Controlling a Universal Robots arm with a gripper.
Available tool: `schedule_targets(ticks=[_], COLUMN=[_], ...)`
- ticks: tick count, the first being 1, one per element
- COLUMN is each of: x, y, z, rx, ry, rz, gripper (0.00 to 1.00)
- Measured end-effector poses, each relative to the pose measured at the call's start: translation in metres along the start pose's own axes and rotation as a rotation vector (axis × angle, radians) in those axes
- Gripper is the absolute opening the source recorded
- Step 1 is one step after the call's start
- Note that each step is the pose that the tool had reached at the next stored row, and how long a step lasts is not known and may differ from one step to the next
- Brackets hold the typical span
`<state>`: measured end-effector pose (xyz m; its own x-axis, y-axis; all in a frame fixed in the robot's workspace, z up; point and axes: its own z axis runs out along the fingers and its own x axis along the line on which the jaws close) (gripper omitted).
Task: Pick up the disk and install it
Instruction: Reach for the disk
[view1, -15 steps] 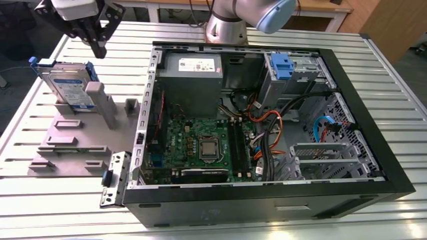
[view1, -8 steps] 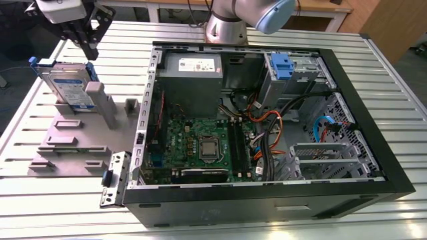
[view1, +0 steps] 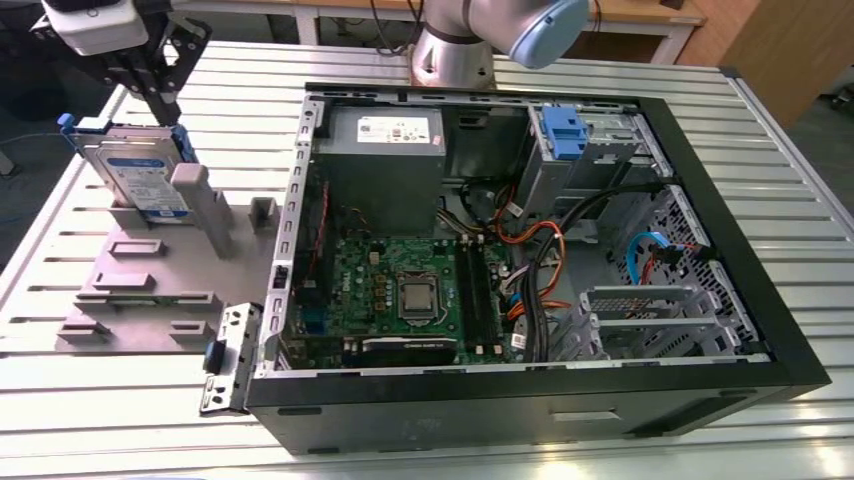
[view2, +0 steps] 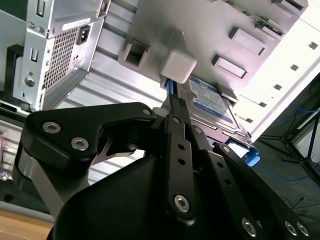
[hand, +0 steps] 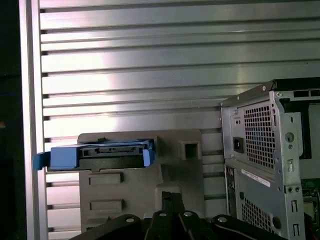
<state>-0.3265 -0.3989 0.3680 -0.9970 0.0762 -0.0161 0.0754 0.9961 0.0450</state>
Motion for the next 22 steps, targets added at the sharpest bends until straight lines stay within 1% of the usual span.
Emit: schedule_targets(ticks=[2, 4, 11, 12, 14, 20, 22], x=[0.0036, 0.0055, 0.0058, 0.0058, 0.0059, 0.0058, 0.0070], y=[0.0001, 0.0003, 0.0003, 0.0003, 0.0003, 0.0003, 0.0002], z=[0.0013, 0.0022, 0.0022, 0.0023, 0.0025, 0.0024, 0.0026], rx=[0.0000, -0.0001, 0.0001, 0.0001, 0.0004, 0.0005, 0.0005], ry=[-0.0001, -0.0002, 0.0001, 0.0007, 0.0045, 0.0050, 0.0049], rz=[0.000, 0.000, 0.000, 0.000, 0.000, 0.000, 0.000], gripper=[0.11, 0.11, 0.11, 0.11, 0.11, 0.11, 0.11])
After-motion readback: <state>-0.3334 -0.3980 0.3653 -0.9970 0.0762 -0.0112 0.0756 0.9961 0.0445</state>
